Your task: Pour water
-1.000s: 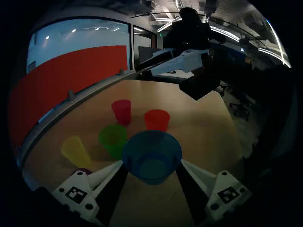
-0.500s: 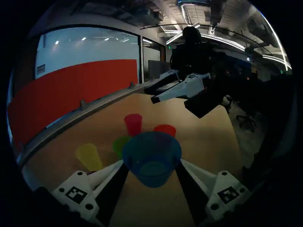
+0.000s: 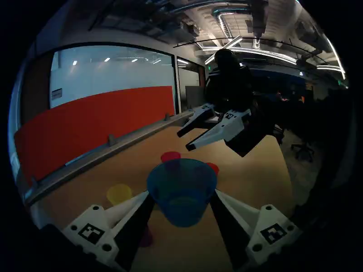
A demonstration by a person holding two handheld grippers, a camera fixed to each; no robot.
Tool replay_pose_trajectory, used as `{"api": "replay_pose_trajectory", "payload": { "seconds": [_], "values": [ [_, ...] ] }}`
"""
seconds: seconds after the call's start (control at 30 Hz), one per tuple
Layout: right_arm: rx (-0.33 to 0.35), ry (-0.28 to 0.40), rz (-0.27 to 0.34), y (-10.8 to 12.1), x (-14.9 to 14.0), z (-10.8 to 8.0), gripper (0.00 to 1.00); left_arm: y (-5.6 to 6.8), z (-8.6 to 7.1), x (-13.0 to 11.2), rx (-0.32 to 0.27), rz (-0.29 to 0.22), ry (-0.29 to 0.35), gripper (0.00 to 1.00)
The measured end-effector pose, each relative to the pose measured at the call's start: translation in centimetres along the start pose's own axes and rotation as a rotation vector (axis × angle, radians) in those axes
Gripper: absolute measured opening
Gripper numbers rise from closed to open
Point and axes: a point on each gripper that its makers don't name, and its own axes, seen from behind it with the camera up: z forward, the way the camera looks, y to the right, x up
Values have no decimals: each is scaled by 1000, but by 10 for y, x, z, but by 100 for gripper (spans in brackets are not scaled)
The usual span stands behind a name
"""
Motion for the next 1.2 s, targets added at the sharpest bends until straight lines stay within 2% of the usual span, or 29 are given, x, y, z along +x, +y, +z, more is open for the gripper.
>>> {"api": "replay_pose_trajectory", "payload": {
  "seconds": [0.3, 0.5, 0.77, 1.2],
  "values": [
    [25, -47, -18, -3, -5, 15, 99, -12, -13, 18, 44, -21, 77, 82],
    [38, -91, -38, -6, -14, 25, 99, -26, -23, 31, 93, -47, 128, 82],
    [57, -147, -57, -8, -28, 37, 100, -40, -35, 49, 128, -77, 191, 82],
    [86, -228, -76, -17, -46, 58, 99, -56, -48, 52, 173, -89, 214, 82]
  ]
}}
